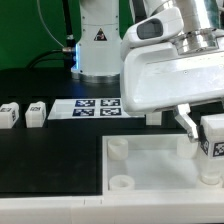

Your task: Assemble one leg

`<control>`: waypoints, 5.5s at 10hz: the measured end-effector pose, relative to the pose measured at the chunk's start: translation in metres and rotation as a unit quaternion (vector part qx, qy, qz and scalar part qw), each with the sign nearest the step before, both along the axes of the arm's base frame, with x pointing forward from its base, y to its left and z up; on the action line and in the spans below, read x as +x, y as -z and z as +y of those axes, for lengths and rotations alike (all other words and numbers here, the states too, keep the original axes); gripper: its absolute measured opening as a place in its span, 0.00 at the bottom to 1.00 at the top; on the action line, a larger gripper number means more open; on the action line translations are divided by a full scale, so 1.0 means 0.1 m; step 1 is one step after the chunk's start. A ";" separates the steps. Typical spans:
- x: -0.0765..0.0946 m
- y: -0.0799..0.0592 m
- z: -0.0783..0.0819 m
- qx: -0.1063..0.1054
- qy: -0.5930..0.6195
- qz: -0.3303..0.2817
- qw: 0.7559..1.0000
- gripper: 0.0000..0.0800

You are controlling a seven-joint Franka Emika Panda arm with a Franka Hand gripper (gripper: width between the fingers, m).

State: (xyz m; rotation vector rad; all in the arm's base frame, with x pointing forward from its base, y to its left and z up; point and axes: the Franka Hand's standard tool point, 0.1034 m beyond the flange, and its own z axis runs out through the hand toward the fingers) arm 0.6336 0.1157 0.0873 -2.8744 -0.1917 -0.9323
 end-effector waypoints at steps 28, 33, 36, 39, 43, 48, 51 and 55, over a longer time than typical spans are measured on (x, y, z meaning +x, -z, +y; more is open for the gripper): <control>0.12 0.00 0.04 0.016 -0.035 0.278 0.960 0.81; 0.09 0.03 0.02 0.016 -0.030 0.279 0.960 0.81; 0.06 0.05 -0.03 0.032 0.038 0.299 0.953 0.81; 0.04 0.08 0.03 0.042 0.062 0.305 0.949 0.81; 0.05 0.08 0.02 0.081 0.176 0.318 0.928 0.39; 0.04 0.12 -0.05 0.224 0.477 0.317 0.789 0.39; 0.02 0.15 -0.02 0.317 0.624 0.321 0.639 0.39; 0.01 0.16 -0.01 0.309 0.600 0.325 0.663 0.50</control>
Offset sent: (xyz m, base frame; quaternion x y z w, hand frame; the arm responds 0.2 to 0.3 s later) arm -0.0064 0.0025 -0.0149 -0.0077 0.0283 0.0059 0.9996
